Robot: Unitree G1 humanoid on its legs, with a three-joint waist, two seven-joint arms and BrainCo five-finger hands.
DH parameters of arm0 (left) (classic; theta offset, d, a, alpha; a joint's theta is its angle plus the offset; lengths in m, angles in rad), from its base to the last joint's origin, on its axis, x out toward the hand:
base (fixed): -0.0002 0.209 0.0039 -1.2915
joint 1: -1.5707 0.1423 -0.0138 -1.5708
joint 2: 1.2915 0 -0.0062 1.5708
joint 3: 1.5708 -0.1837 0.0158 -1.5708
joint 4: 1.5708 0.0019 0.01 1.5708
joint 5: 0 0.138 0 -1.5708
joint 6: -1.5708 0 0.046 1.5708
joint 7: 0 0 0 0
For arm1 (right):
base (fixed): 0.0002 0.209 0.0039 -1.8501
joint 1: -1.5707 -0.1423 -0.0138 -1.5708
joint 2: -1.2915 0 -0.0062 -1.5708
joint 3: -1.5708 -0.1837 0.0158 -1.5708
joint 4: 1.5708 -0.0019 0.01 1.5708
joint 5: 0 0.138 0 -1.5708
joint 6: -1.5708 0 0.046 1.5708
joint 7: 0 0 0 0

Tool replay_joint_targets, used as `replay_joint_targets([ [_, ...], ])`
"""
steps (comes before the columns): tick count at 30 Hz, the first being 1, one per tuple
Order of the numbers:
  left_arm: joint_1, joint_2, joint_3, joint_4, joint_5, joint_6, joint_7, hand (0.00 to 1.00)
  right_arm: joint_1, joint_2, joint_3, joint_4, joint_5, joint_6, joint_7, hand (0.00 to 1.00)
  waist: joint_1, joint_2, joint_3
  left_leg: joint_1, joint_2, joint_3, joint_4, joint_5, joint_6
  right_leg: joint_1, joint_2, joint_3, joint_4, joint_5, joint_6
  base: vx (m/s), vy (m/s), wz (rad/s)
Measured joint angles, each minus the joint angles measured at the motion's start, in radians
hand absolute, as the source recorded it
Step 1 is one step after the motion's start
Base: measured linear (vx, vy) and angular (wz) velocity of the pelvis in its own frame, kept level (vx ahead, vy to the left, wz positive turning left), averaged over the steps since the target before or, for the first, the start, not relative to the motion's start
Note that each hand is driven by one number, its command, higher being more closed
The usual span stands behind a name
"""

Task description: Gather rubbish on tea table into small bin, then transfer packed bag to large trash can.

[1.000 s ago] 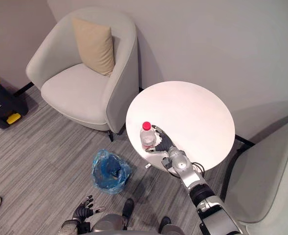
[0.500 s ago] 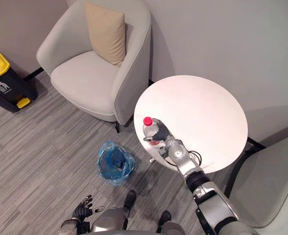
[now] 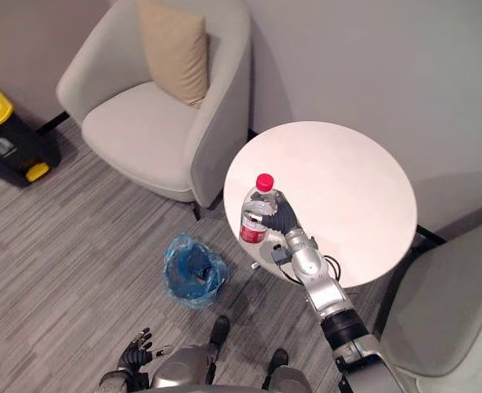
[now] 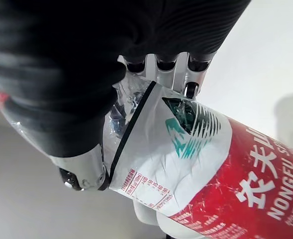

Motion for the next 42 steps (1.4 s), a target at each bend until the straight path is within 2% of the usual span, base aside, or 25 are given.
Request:
replay_joint_targets([
  [6, 0.004, 0.001, -0.002, -0.01, 0.001, 0.001, -0.002, 0.0, 0.116, 0.013, -0.021, -0.103, -0.01, -0.003, 0.022, 1.0, -0.017, -0.004, -0.017, 0.025, 0.013, 0.004, -0.001, 0.001, -0.001, 0.019, 0.008, 0.007, 0.006, 0.0, 0.0, -0.07, -0.017, -0.05],
  [12, 0.012, -0.003, -0.011, -0.009, 0.002, 0.002, -0.005, 0.0, 0.203, 0.029, -0.022, -0.206, -0.032, -0.015, 0.047, 1.0, -0.027, 0.006, -0.065, 0.049, 0.016, 0.013, 0.0, 0.001, -0.001, 0.038, 0.01, 0.016, 0.009, 0.0, 0.0, -0.05, -0.018, -0.05],
  [15, 0.02, -0.004, -0.014, -0.007, 0.003, 0.002, -0.005, 0.0, 0.232, 0.03, -0.021, -0.215, -0.038, -0.023, 0.049, 1.0, -0.045, 0.009, -0.076, 0.062, 0.017, 0.012, -0.003, 0.0, -0.001, 0.052, 0.01, 0.015, 0.01, 0.0, 0.0, -0.07, -0.015, 0.03],
  [18, 0.021, -0.009, -0.015, 0.013, 0.003, 0.002, -0.005, 0.0, 0.272, 0.03, -0.018, -0.232, -0.04, -0.023, 0.059, 1.0, -0.047, 0.02, -0.085, 0.062, 0.016, 0.002, -0.007, 0.002, -0.003, 0.054, 0.01, 0.006, 0.009, 0.0, 0.0, -0.06, -0.014, 0.09],
  [23, 0.019, -0.01, -0.019, 0.02, 0.004, 0.001, -0.006, 0.0, 0.32, 0.048, 0.0, -0.25, -0.042, -0.025, 0.06, 1.0, -0.048, 0.029, -0.089, 0.008, 0.002, -0.056, 0.051, 0.001, -0.005, 0.063, 0.011, -0.061, 0.001, -0.003, 0.005, -0.04, -0.029, 0.4],
  [26, 0.021, -0.009, -0.037, 0.036, 0.009, 0.001, -0.005, 0.0, 0.321, 0.046, 0.004, -0.25, -0.064, -0.027, 0.052, 1.0, -0.041, 0.042, -0.093, -0.046, -0.011, -0.083, 0.1, -0.032, -0.001, 0.064, 0.011, -0.116, 0.017, -0.015, -0.002, -0.07, -0.028, 0.66],
  [27, 0.02, -0.01, -0.036, 0.051, 0.019, 0.0, -0.004, 0.0, 0.321, 0.046, 0.004, -0.253, -0.075, -0.028, 0.04, 1.0, -0.042, 0.048, -0.094, -0.073, 0.015, 0.032, 0.122, -0.058, 0.03, 0.075, 0.008, -0.165, 0.016, -0.02, -0.001, -0.06, -0.028, 0.66],
  [28, 0.019, -0.009, -0.037, 0.052, 0.019, 0.001, -0.004, 0.0, 0.321, 0.045, 0.004, -0.253, -0.075, -0.028, 0.039, 1.0, -0.043, 0.048, -0.093, -0.076, 0.02, 0.055, 0.124, -0.059, 0.031, 0.077, 0.006, -0.172, 0.016, -0.02, -0.001, -0.05, -0.03, 0.88],
  [30, 0.018, -0.011, -0.037, 0.054, 0.021, 0.001, -0.004, 0.0, 0.321, 0.036, 0.003, -0.254, -0.078, -0.028, 0.032, 1.0, -0.045, 0.049, -0.094, -0.097, 0.073, 0.235, 0.146, -0.062, 0.049, 0.089, -0.001, -0.225, 0.016, -0.023, -0.001, 0.0, -0.008, 0.68],
  [31, 0.018, -0.01, -0.037, 0.054, 0.021, 0.001, -0.003, 0.0, 0.321, 0.027, 0.001, -0.254, -0.079, -0.028, 0.02, 1.0, -0.045, 0.051, -0.095, -0.107, 0.102, 0.341, 0.165, -0.068, 0.073, 0.094, -0.007, -0.253, 0.016, -0.026, 0.002, 0.06, 0.0, 0.82],
  [32, 0.018, -0.01, -0.038, 0.054, 0.023, 0.001, -0.002, 0.0, 0.321, 0.022, -0.008, -0.254, -0.08, -0.028, 0.009, 1.0, -0.046, 0.052, -0.096, -0.115, 0.13, 0.442, 0.186, -0.07, 0.073, 0.097, -0.013, -0.285, 0.017, -0.033, 0.009, 0.09, 0.005, 0.73],
  [33, 0.018, -0.01, -0.039, 0.053, 0.024, 0.001, -0.001, 0.0, 0.321, 0.022, -0.012, -0.254, -0.081, -0.028, 0.002, 1.0, -0.046, 0.053, -0.096, -0.118, 0.136, 0.461, 0.194, -0.069, 0.073, 0.096, -0.016, -0.292, 0.019, -0.035, 0.013, 0.11, 0.016, 0.57],
  [34, 0.018, -0.01, -0.039, 0.051, 0.027, 0.0, 0.0, 0.0, 0.321, 0.025, -0.017, -0.253, -0.084, -0.027, -0.002, 1.0, -0.042, 0.052, -0.096, -0.125, 0.132, 0.459, 0.207, -0.056, 0.056, 0.095, -0.025, -0.303, 0.03, -0.043, 0.022, 0.11, 0.039, 0.34],
  [36, 0.018, -0.006, -0.046, 0.051, 0.038, -0.001, 0.001, 0.0, 0.32, 0.035, -0.021, -0.252, -0.103, -0.027, -0.002, 1.0, -0.043, 0.038, -0.096, -0.129, 0.11, 0.453, 0.224, -0.079, 0.051, 0.09, -0.065, -0.308, 0.07, -0.075, 0.035, 0.1, 0.072, 0.21],
  [39, 0.018, 0.013, -0.051, 0.049, 0.044, -0.001, 0.001, 0.0, 0.32, 0.057, -0.016, -0.248, -0.12, -0.027, -0.002, 1.0, -0.046, 0.006, -0.095, -0.125, 0.065, 0.475, 0.283, -0.148, 0.062, 0.049, -0.164, -0.287, 0.231, -0.167, 0.064, 0.1, 0.094, -0.04],
  [41, 0.016, 0.025, -0.06, 0.048, 0.049, 0.0, 0.003, 0.0, 0.319, 0.056, -0.006, -0.244, -0.143, -0.019, -0.002, 1.0, -0.047, -0.011, -0.091, -0.123, 0.046, 0.48, 0.356, -0.211, 0.075, 0.018, -0.224, -0.232, 0.367, -0.179, 0.056, 0.19, 0.096, -0.1],
  [42, 0.016, 0.026, -0.064, 0.047, 0.05, 0.0, 0.004, 0.0, 0.319, 0.053, -0.006, -0.243, -0.149, -0.016, -0.001, 1.0, -0.047, -0.01, -0.092, -0.121, 0.045, 0.477, 0.37, -0.221, 0.078, 0.0, -0.231, -0.204, 0.409, -0.173, 0.043, 0.22, 0.128, 0.02],
])
